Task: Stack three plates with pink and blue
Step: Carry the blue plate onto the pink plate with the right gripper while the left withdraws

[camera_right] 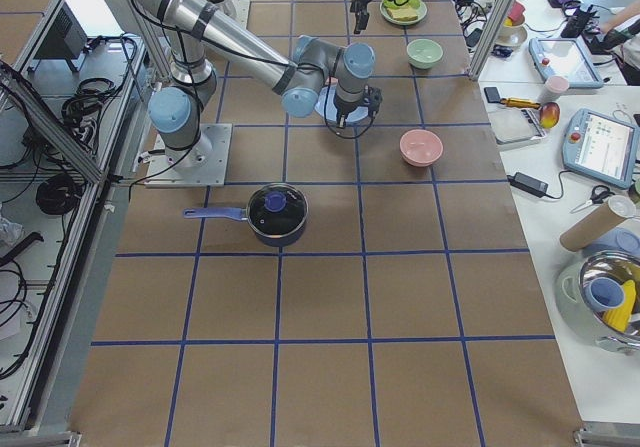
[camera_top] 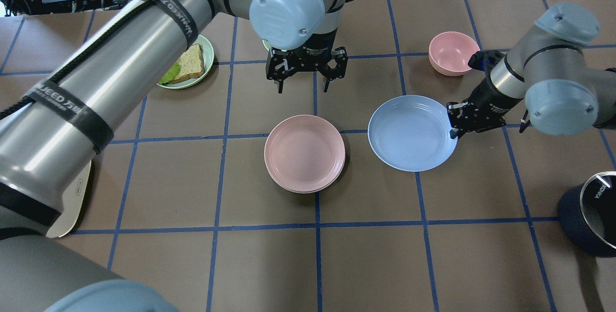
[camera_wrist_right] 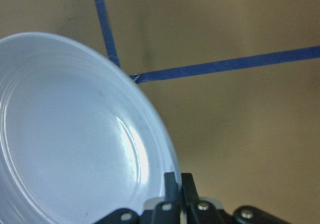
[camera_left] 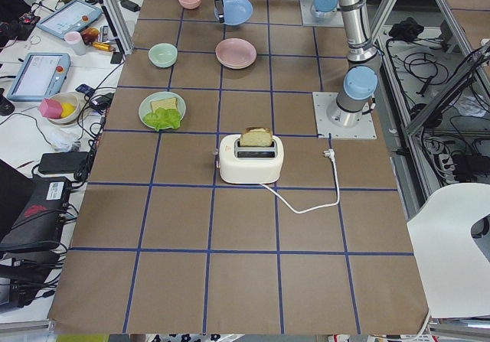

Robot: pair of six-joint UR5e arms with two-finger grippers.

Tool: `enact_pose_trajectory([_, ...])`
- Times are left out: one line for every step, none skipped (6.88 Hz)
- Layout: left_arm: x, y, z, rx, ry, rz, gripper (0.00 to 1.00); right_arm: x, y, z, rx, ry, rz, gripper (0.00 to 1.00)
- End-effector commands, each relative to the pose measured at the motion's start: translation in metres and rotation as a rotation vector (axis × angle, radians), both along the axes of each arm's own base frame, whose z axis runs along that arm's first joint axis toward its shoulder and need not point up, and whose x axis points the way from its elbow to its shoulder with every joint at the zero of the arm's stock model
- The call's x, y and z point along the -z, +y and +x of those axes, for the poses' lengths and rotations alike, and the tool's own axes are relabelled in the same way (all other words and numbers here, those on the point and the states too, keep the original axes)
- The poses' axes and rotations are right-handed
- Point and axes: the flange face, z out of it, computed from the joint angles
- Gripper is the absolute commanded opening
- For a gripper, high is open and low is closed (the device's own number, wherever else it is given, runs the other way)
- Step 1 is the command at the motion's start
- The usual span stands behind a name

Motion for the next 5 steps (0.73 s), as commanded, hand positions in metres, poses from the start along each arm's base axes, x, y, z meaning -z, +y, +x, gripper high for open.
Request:
enact_pose_trajectory([-0.044,-0.012,0.067,0.1,0.03,-0.006,1.0,-0.005,0.0,0.055,0.04,0.014,-0.042,0.0])
enact_pose_trajectory([-0.05,-0.012,0.096,0.153,0.042,0.009,1.0,-0.007,0.003,0.074,0.063,0.018,-0.052,0.0])
enact_pose_trajectory([-0.053,-0.007,0.125,0.189,0.057,0.028,1.0,-0.009,0.007,0.101,0.087,0.014,-0.045,0.0])
enact_pose_trajectory([-0.055,-0.002,0.158,0.196,0.07,0.038,1.0,-0.008,0.014,0.136,0.121,0.014,-0.034,0.0])
enact_pose_trajectory([-0.055,0.002,0.192,0.231,0.084,0.043,1.0,-0.004,0.024,0.163,0.137,0.015,-0.017,0.0])
